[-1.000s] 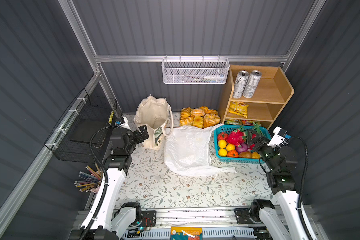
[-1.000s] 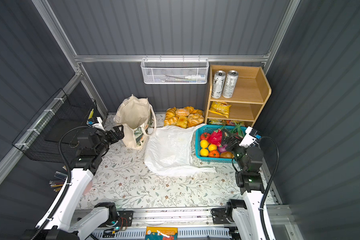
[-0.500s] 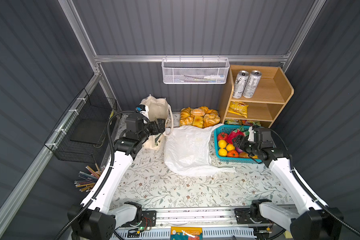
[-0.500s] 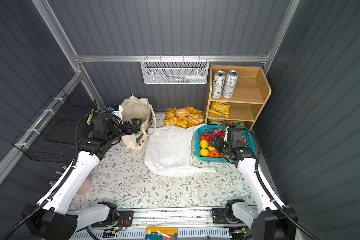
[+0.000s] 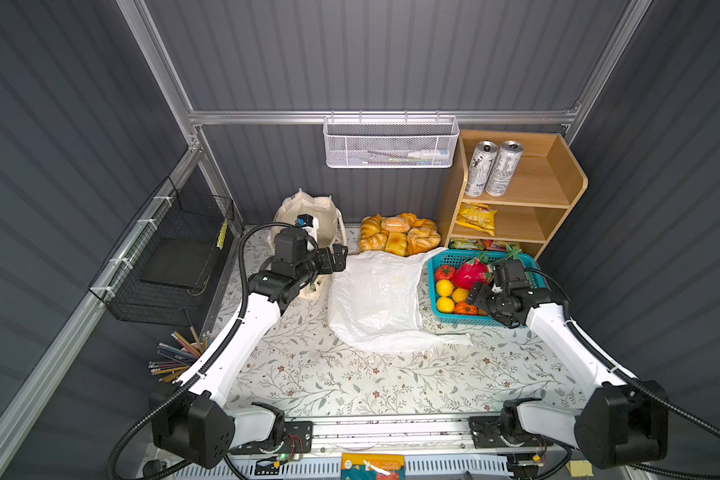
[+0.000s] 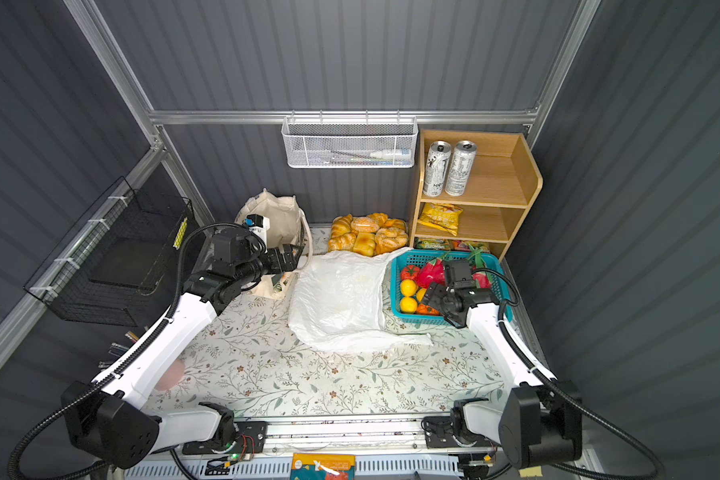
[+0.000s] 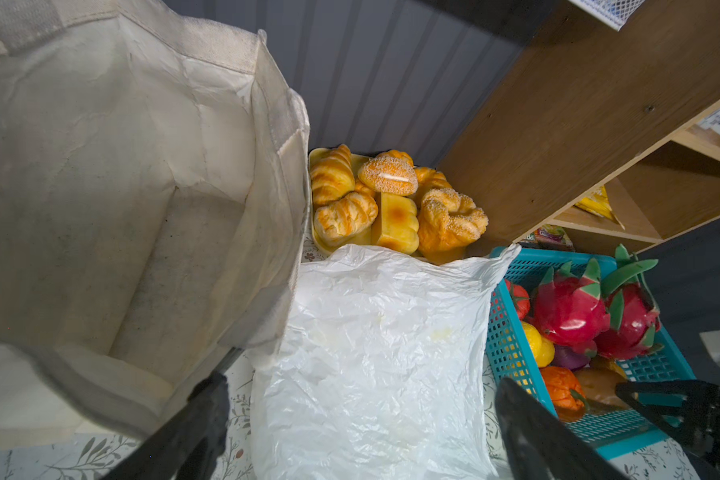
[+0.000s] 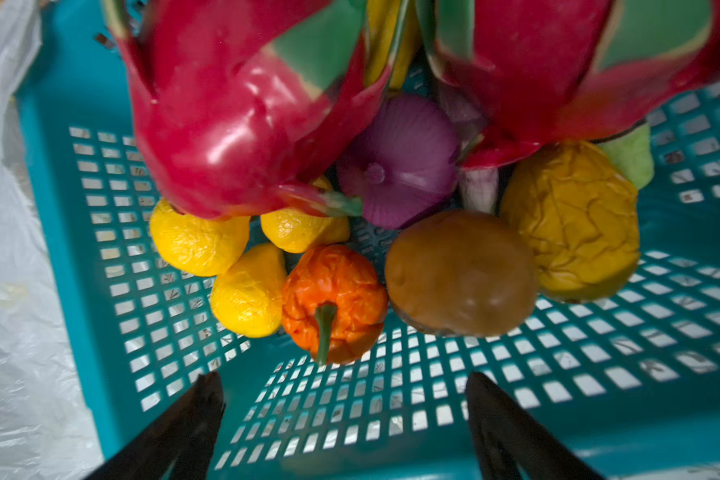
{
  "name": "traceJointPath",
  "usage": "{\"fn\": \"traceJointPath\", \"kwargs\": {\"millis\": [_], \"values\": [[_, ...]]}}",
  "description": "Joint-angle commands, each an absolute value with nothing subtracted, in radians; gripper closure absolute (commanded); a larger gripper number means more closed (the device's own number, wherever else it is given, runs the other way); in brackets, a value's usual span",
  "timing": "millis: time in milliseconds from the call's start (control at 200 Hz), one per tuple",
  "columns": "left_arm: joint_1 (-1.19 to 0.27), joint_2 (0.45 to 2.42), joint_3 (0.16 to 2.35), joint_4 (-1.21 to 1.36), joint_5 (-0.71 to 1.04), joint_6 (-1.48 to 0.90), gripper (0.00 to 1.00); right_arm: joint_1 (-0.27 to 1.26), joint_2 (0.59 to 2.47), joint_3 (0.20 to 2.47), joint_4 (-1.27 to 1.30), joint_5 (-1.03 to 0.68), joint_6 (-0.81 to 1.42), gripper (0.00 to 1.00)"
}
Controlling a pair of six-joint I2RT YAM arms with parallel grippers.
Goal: Place the mixed food into the grocery bags and tie them
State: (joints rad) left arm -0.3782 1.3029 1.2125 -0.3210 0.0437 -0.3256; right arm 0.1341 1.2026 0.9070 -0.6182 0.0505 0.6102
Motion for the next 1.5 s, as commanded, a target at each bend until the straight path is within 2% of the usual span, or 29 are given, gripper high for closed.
{"fn": "traceJointPath", "kwargs": {"millis": [0, 190, 400, 610, 906, 1076, 1161, 1211, 1271, 1316, 1496], "values": [[-0.389, 1.322, 1.322, -0.363, -0.013, -0.239, 0.0, 0.169, 1.164, 0.909, -0.644, 0.061, 0.631, 0.11], [-0.389, 1.491, 1.603, -0.542, -0.085, -0.156, 0.0, 0.299, 1.155, 0.988, -0.645, 0.095, 0.602, 0.15], [-0.388, 1.716, 1.846, -0.756, -0.214, -0.063, 0.0, 0.46, 1.229, 1.105, -0.66, 0.124, 0.574, 0.19], [-0.391, 1.842, 1.959, -0.862, -0.263, -0.019, 0.0, 0.587, 1.359, 1.213, -0.678, 0.159, 0.519, 0.17], [-0.408, 1.938, 2.005, -0.929, -0.299, -0.007, 0.09, 0.592, 1.388, 1.228, -0.659, 0.183, 0.474, 0.14], [-0.41, 1.991, 2.044, -0.966, -0.319, -0.002, 0.27, 0.591, 1.375, 1.215, -0.665, 0.173, 0.458, 0.12], [-0.41, 2.003, 2.04, -0.981, -0.322, 0.003, 0.42, 0.592, 1.358, 1.209, -0.664, 0.162, 0.456, 0.11], [-0.41, 2.003, 2.032, -0.987, -0.321, 0.004, 0.56, 0.591, 1.349, 1.208, -0.663, 0.152, 0.454, 0.1], [-0.41, 1.993, 2.021, -0.997, -0.306, 0.0, 0.84, 0.591, 1.341, 1.214, -0.664, 0.139, 0.453, 0.1], [-0.41, 1.976, 2.01, -1.0, -0.294, -0.007, 0.99, 0.591, 1.338, 1.224, -0.666, 0.127, 0.451, 0.1], [-0.414, 1.84, 1.915, -1.008, -0.19, -0.068, 1.0, 0.594, 1.348, 1.275, -0.669, 0.049, 0.448, 0.11]]}}
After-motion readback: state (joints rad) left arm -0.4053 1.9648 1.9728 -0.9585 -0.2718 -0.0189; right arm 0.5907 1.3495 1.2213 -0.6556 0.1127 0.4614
